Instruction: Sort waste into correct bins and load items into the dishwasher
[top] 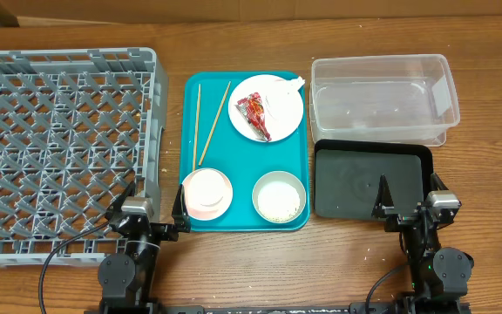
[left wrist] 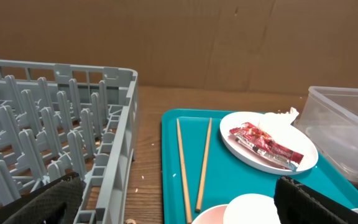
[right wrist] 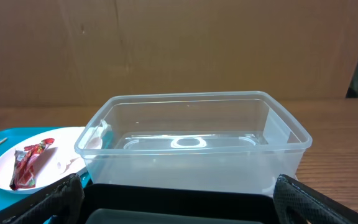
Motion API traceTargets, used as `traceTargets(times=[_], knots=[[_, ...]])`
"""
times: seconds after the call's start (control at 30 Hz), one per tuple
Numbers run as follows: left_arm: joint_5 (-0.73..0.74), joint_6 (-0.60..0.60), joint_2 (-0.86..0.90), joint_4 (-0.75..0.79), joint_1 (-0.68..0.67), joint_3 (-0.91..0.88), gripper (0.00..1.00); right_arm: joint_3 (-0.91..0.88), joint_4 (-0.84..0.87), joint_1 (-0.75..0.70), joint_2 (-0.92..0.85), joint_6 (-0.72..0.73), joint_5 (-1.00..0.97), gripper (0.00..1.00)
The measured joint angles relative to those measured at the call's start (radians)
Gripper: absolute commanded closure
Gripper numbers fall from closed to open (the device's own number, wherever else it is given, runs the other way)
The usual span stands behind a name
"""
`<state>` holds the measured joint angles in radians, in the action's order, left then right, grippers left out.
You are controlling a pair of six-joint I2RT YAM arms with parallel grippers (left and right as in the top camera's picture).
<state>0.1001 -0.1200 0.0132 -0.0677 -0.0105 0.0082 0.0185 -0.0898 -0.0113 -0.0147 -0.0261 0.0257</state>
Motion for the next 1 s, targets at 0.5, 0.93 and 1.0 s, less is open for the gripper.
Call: traceTargets(times=[0.5, 0.93, 1.0], knots=[[0.000, 0.000, 0.000, 0.000, 0.000, 0.000, 0.00, 0.000, 0.000, 0.026, 0.000, 0.000, 0.000, 0.00], [0.000, 0.000, 0.000, 0.000, 0.000, 0.000, 0.00, 0.000, 0.000, 0.026, 0.000, 0.000, 0.000, 0.01], [0.000, 0.000, 0.000, 0.000, 0.000, 0.000, 0.00, 0.000, 0.000, 0.026, 0.000, 0.000, 0.000, 0.00]])
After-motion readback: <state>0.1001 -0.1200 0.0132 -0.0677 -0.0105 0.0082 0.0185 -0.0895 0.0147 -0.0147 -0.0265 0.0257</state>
